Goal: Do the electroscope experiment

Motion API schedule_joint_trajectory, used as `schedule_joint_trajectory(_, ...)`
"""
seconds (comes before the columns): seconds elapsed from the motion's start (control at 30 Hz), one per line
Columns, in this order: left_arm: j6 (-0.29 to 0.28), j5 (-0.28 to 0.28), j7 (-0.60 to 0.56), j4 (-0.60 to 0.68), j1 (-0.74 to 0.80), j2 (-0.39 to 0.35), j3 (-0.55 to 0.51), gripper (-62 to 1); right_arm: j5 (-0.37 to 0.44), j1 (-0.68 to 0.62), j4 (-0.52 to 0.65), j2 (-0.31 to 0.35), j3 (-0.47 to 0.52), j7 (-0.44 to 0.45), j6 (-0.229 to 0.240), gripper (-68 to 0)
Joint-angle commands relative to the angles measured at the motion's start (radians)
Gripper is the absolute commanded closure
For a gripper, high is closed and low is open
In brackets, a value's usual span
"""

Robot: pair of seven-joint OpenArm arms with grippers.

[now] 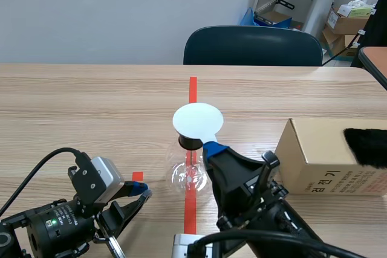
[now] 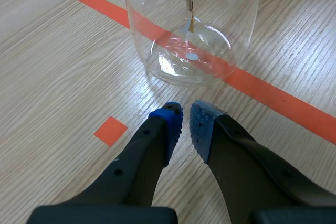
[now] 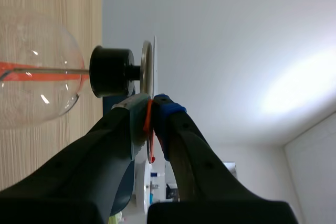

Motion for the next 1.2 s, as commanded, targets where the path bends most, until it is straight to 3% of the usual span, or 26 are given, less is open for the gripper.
schedule_joint_trajectory(0.0,0.002,-0.009,-0.014,0.016,-0.005,0.0,0.001,-8.8,-0.001,0.007,0.01,0.005,0.002,0.014,-0.011,-0.8)
schedule_joint_trajectory(0.2,0.002,-0.009,-0.014,0.016,-0.005,0.0,0.001,-8.8,-0.001,0.007,0.01,0.005,0.002,0.046,-0.011,-0.8)
schedule_joint_trajectory(0.67,0.002,-0.009,-0.014,0.016,-0.005,0.0,0.001,-8.8,-0.001,0.007,0.01,0.005,0.002,0.029,-0.011,-0.8)
schedule_joint_trajectory(0.83,0.002,-0.009,-0.014,0.016,-0.005,0.0,0.001,-8.8,-0.001,0.007,0.01,0.005,0.002,-0.064,-0.011,-0.8)
schedule_joint_trajectory(1.17,0.002,-0.009,-0.014,0.016,-0.005,0.0,0.001,-8.8,-0.001,0.007,0.01,0.005,0.002,-0.391,-0.011,-0.8)
